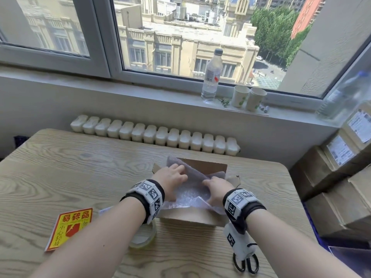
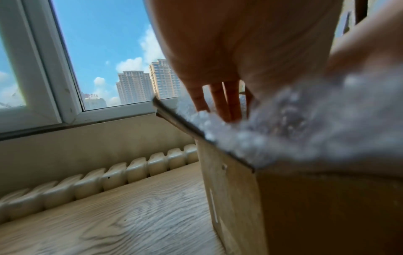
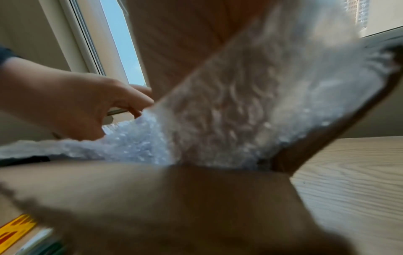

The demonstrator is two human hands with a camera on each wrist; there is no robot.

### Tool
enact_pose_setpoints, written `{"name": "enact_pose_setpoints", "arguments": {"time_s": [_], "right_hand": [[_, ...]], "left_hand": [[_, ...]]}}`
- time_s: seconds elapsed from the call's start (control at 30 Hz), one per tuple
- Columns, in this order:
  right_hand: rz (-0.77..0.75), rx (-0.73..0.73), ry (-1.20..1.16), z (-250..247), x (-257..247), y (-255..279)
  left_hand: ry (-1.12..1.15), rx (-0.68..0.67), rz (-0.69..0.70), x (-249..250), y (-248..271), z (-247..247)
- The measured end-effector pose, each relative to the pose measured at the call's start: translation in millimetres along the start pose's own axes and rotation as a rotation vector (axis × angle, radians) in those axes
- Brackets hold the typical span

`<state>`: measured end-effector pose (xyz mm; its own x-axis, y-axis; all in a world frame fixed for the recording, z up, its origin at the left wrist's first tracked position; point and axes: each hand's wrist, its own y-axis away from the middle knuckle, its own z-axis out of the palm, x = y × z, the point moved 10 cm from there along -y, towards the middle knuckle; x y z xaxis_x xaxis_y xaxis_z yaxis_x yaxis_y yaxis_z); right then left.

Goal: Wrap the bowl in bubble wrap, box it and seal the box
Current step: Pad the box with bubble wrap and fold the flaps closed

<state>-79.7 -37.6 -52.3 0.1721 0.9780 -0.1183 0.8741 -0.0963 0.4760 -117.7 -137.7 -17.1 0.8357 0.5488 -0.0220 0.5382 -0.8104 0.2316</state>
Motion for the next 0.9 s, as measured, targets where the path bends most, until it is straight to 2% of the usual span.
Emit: {"name": "enact_pose_setpoints", "arguments": {"time_s": [0.2, 0.47, 0.9], "right_hand": [[0.017, 0.026, 0.012, 7, 4, -9], [0.024, 0.005, 0.047, 24, 1, -22], [0.023, -0.059, 0.031, 46, 7, -46]], "left_hand": [[0.067, -0.037, -0.034, -6, -7, 18], [-0.003, -0.122, -0.039, -7, -22, 42], [-0.035, -0.169, -0.035, -7, -41, 69]]}}
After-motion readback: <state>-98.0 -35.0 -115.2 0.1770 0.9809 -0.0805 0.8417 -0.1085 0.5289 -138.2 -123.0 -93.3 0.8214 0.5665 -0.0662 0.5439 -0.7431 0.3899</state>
